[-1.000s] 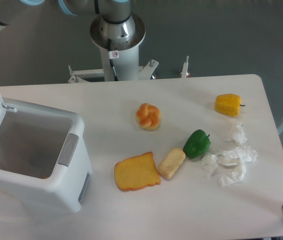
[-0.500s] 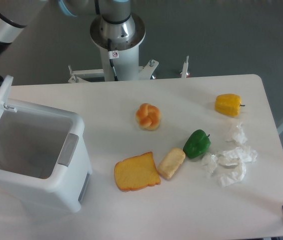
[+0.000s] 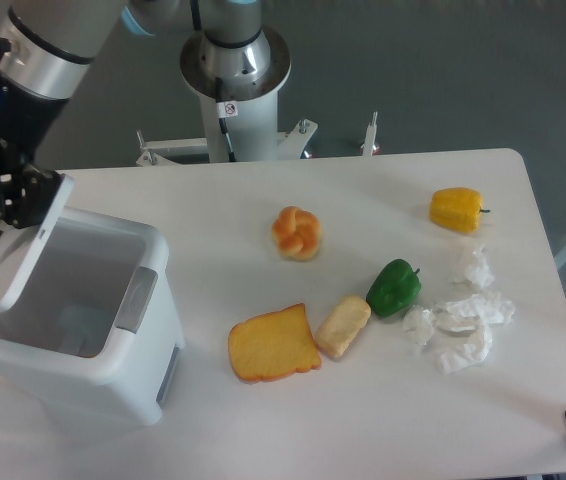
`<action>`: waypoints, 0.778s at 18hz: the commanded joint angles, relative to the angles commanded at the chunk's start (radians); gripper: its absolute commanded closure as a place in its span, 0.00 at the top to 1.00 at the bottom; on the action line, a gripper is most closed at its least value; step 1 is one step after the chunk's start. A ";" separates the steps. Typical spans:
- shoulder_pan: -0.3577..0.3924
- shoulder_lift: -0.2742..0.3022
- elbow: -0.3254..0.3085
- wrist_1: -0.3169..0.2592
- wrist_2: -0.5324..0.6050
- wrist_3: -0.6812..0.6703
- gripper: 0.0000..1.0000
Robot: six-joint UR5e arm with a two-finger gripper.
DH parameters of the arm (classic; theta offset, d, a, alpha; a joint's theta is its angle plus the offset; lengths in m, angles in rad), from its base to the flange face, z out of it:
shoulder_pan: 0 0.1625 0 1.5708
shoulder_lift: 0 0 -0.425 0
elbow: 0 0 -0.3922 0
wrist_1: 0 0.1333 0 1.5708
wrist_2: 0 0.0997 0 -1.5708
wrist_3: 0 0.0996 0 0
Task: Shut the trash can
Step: 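Lower the gripper, pushing the lid forward over the can opening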
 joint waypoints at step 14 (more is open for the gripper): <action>0.002 -0.008 -0.006 0.009 0.160 0.051 1.00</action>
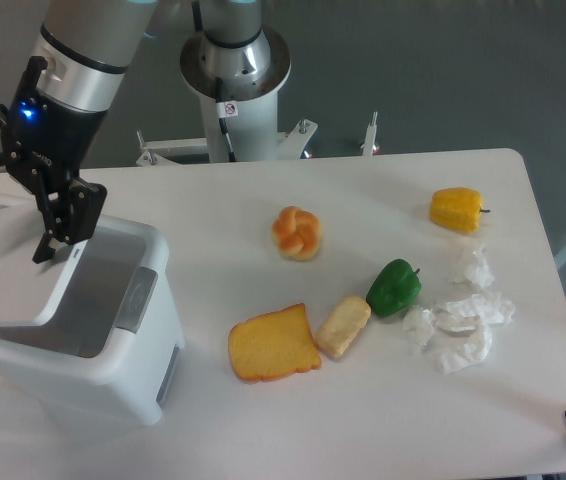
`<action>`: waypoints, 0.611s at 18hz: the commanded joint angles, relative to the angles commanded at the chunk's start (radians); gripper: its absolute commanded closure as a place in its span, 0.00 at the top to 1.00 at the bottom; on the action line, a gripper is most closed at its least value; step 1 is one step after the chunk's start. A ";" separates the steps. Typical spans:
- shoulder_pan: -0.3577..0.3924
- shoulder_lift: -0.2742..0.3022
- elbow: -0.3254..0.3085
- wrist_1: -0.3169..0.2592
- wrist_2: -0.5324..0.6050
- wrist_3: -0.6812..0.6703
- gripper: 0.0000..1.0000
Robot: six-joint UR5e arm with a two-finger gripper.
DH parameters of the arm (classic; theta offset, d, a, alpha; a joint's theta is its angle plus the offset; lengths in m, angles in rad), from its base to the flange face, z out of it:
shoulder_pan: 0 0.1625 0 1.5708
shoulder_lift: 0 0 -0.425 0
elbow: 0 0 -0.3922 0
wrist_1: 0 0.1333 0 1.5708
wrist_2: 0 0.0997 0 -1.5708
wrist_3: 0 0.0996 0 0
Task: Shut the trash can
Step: 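Lower the gripper, pushing the lid forward over the can opening, then press the gripper down on the lid until it shuts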
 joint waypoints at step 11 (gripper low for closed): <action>0.005 -0.012 -0.002 0.002 0.003 0.002 1.00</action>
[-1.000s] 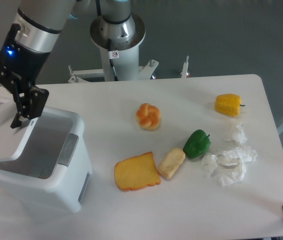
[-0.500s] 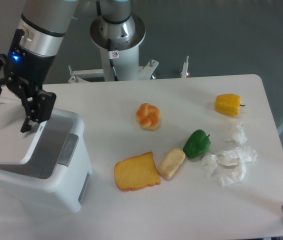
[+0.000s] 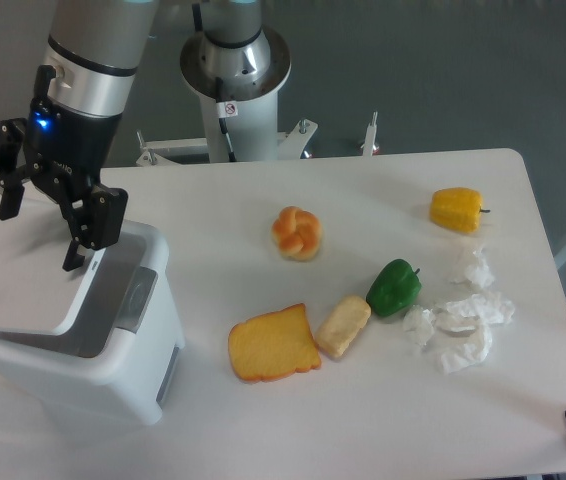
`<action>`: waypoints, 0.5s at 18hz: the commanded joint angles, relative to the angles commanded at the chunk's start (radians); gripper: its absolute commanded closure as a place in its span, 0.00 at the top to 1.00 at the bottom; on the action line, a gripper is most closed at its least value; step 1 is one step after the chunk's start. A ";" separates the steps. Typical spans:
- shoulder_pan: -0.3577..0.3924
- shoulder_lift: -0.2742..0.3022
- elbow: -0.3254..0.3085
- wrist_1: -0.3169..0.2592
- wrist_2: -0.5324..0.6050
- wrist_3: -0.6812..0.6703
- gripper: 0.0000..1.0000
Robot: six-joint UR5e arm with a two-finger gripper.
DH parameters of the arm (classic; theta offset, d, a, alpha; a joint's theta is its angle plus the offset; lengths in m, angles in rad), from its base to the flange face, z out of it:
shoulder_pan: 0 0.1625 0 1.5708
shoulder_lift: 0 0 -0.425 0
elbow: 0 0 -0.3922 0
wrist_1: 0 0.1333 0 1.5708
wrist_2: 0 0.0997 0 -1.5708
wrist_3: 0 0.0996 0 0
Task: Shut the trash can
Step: 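Press the gripper down on the lid until it shuts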
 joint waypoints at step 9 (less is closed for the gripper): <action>-0.002 -0.012 -0.002 0.000 0.008 0.015 1.00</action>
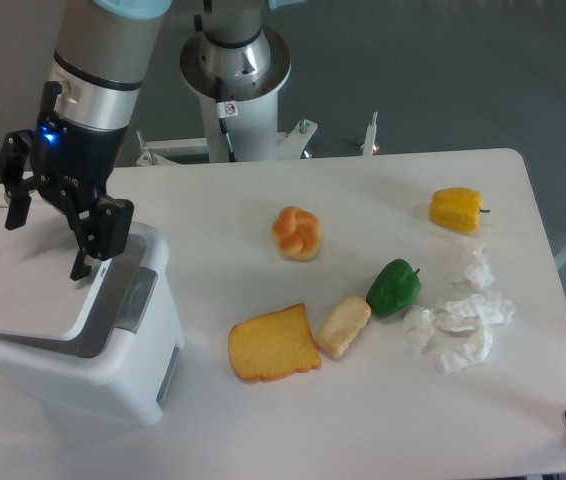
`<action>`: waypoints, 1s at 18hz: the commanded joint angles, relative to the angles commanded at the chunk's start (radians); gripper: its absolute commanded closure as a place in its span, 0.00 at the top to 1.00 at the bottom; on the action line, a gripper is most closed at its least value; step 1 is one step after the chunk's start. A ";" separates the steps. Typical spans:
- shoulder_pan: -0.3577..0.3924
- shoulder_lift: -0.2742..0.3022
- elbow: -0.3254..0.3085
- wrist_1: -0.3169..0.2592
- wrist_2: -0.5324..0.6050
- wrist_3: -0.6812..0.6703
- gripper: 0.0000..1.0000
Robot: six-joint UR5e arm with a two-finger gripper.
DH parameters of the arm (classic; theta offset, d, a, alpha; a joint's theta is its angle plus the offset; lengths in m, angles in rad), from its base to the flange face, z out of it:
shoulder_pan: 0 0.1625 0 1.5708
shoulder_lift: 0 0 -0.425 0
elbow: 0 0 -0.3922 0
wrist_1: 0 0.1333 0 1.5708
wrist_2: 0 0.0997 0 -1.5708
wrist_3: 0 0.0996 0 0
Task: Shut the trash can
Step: 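Press the gripper down on the lid until it shuts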
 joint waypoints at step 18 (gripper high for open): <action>0.003 -0.012 -0.038 -0.002 0.000 -0.001 1.00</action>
